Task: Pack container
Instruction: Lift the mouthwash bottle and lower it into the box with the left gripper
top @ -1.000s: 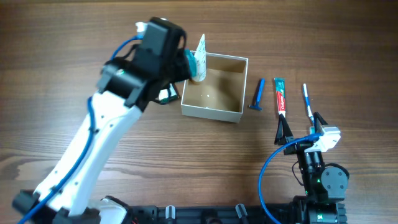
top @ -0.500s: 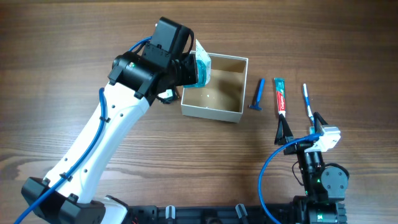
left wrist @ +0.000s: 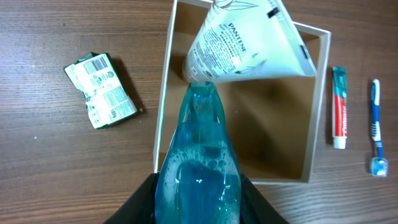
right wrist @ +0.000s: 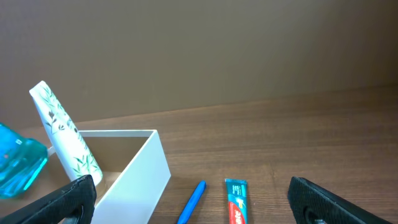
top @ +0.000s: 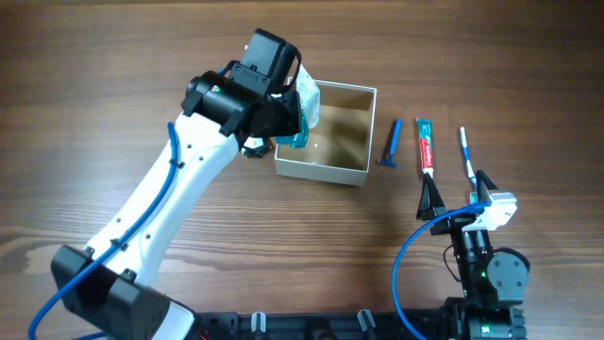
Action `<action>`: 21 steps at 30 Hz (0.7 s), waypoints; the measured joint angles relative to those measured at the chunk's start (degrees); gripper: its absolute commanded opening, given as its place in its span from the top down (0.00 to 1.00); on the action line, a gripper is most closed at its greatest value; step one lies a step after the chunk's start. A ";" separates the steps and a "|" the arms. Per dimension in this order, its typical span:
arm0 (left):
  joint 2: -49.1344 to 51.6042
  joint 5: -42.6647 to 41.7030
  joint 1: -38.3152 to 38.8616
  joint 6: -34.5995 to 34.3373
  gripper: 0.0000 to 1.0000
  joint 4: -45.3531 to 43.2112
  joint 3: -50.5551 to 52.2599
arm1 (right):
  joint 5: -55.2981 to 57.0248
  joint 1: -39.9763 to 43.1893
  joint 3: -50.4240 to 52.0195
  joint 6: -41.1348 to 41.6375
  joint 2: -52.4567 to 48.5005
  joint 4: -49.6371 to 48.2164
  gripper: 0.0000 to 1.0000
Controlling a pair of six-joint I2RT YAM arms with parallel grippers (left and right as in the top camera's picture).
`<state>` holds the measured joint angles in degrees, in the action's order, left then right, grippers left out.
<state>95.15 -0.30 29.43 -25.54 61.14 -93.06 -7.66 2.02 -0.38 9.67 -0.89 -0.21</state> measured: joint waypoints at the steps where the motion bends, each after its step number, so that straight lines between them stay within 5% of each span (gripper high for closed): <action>1: 0.81 0.00 0.00 0.00 0.81 -0.55 0.00 | 0.00 0.00 0.00 0.02 0.00 0.00 0.00; 21: 9.35 1.53 0.00 0.02 0.69 -6.12 0.00 | 0.00 0.00 0.00 0.00 0.00 0.00 0.00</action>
<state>104.51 1.23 29.43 -25.52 55.02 -93.06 -7.66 2.02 -0.38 9.67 -0.89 -0.21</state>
